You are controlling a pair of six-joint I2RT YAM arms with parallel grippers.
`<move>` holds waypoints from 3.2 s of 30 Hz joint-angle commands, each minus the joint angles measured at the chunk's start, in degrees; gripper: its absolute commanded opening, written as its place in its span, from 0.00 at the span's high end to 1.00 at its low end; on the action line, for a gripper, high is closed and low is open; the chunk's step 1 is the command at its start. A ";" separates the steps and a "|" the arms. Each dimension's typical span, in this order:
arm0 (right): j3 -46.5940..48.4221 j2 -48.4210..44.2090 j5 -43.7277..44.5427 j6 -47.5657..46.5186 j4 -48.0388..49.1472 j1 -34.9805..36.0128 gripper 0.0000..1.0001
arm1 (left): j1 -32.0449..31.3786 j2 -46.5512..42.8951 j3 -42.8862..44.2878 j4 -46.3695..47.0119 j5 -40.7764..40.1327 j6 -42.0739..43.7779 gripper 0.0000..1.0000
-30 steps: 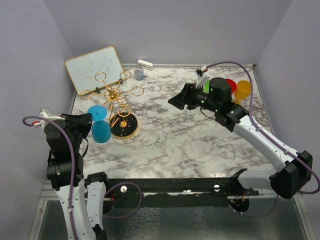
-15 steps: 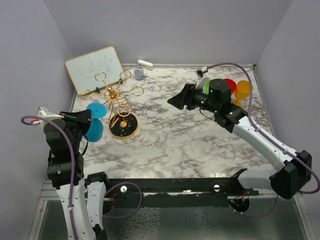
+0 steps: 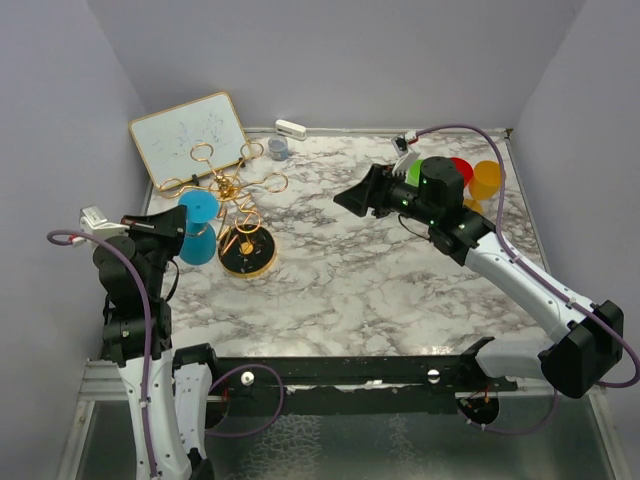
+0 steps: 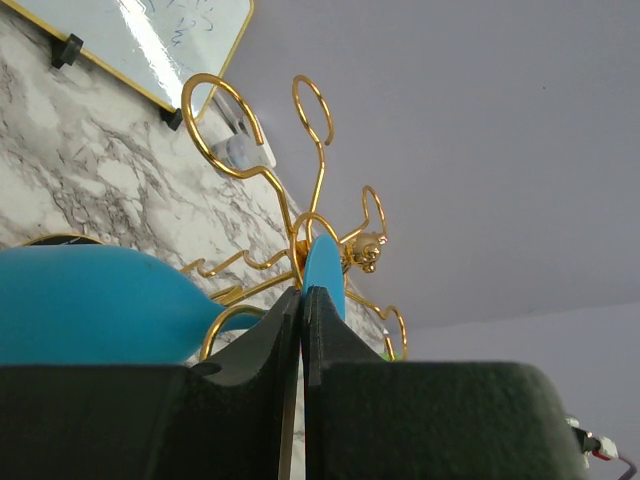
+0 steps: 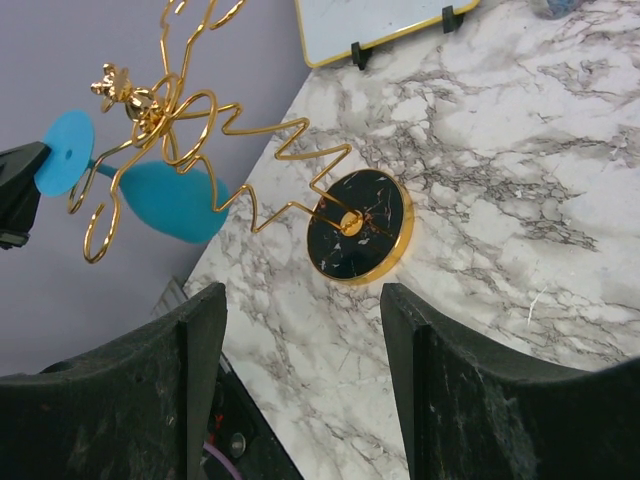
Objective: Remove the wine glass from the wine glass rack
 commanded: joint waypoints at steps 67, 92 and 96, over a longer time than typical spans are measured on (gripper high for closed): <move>18.73 -5.81 -15.77 -15.17 -6.65 0.15 0.46 | -29.21 35.50 24.64 47.24 37.10 11.50 1.00; 17.00 -7.06 -14.75 -11.76 -5.57 0.14 0.53 | -38.53 35.64 21.57 45.89 33.25 15.51 1.00; 17.08 -6.22 -15.06 -11.11 -5.54 0.15 0.56 | -39.49 35.70 21.21 46.10 33.10 15.79 1.00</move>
